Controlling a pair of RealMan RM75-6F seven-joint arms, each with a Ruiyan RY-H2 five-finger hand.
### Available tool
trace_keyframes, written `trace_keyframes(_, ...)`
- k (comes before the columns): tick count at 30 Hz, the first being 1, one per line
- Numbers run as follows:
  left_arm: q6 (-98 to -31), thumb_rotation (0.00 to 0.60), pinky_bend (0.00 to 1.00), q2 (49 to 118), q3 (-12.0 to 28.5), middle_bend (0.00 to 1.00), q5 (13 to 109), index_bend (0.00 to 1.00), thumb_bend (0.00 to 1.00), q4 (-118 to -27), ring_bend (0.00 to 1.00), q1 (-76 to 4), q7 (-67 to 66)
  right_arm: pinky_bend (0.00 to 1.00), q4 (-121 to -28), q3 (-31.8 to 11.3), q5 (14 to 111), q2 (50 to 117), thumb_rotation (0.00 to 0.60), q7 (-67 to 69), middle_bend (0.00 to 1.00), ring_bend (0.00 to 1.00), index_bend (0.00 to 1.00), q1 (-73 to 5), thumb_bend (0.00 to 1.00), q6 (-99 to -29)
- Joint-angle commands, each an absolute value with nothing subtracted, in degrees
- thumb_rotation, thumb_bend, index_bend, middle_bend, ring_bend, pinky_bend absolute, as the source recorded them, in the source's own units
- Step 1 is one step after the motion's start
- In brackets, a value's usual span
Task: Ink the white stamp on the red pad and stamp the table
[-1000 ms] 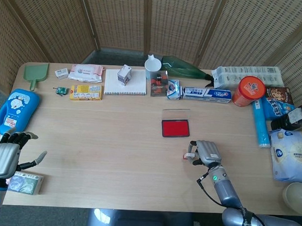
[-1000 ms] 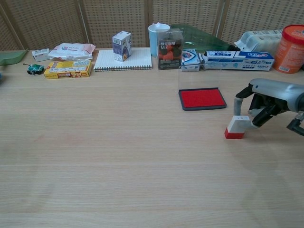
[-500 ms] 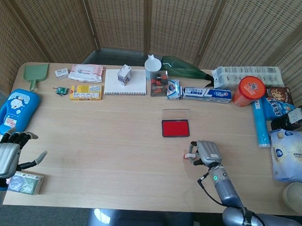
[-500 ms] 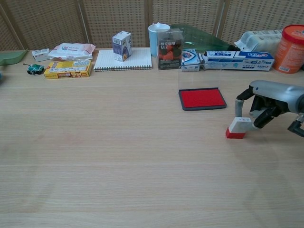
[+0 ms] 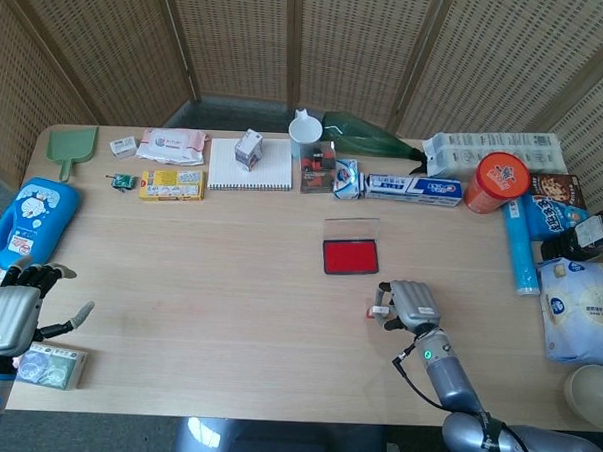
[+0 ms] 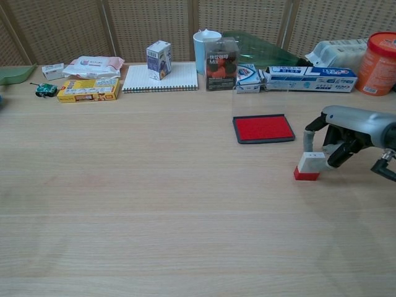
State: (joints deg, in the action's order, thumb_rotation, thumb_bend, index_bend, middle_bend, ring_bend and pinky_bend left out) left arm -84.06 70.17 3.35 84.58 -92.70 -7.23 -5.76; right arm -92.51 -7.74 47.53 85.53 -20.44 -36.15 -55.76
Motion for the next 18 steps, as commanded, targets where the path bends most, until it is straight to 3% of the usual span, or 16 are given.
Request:
trace_keyframes(1, -84.1, 0.18, 0.12, 70.2, 3.3, 0.33, 84.6, 0.33, 0.21, -92.7, 0.28, -7.2, -5.7, 1.0, -93.0, -7.9, 47.9, 85.1, 0.6, -20.3, 1.0, 1.0, 0.64, -36.2, 0.41, -55.9)
trace_keyframes(18, -85.1, 0.179, 0.12, 69.6, 3.3, 0.33, 85.1, 0.33, 0.21, -92.9, 0.28, -6.8, -5.8, 1.0, -95.7, -14.0, 44.8, 81.6, 0.6, -17.5, 1.0, 1.0, 0.69, -40.7, 0.42, -52.2)
